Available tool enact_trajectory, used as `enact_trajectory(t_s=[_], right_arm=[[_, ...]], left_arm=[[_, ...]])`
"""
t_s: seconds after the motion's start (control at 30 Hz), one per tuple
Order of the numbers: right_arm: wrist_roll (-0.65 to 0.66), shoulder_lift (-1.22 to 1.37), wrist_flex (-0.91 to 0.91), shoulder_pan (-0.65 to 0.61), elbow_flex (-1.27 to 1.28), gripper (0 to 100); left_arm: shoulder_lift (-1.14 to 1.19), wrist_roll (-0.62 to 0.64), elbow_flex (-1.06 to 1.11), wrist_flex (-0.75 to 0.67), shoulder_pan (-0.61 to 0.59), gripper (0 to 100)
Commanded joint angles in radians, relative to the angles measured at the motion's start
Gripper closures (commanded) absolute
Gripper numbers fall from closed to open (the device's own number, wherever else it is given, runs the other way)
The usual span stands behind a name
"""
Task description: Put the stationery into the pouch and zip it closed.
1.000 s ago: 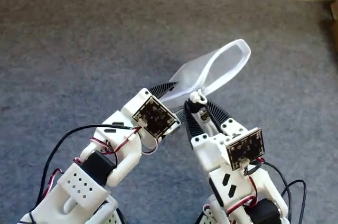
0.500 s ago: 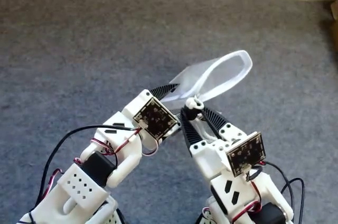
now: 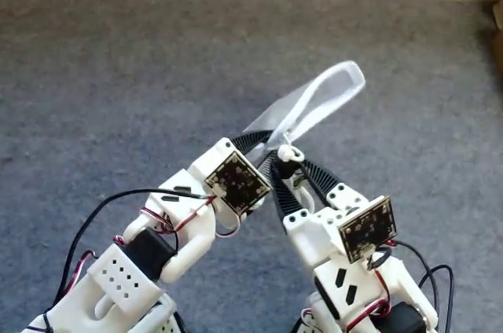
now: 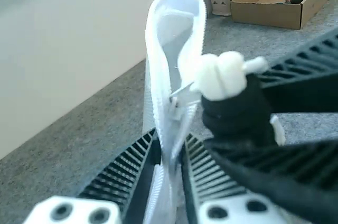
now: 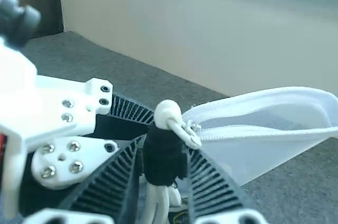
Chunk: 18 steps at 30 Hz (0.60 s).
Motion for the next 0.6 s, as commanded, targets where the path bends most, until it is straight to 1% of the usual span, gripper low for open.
enact_trajectory(t_s=[0.0, 0.17, 0.3, 0.4, 0.57], right_arm=[[-0.008, -0.007, -0.035, -0.031, -0.061, 99.4], [-0.011, -0.004, -0.148, 0.082, -0.051, 99.4], [-0.081, -0.005, -0.223, 0.154, -0.012, 99.4], [-0.094, -0.002, -0.289, 0.216, 0.018, 99.4], [-0.094, -0.002, -0.384, 0.266, 0.077, 99.4]], left_arm=[[-0.019, 0.009, -0.012, -0.026, 0.012, 99], [-0.019, 0.009, -0.012, -0.023, 0.007, 99], [-0.019, 0.009, -0.012, -0.023, 0.004, 99], [-0.019, 0.009, -0.012, -0.021, -0.002, 99], [-0.019, 0.009, -0.013, -0.021, -0.047, 99]])
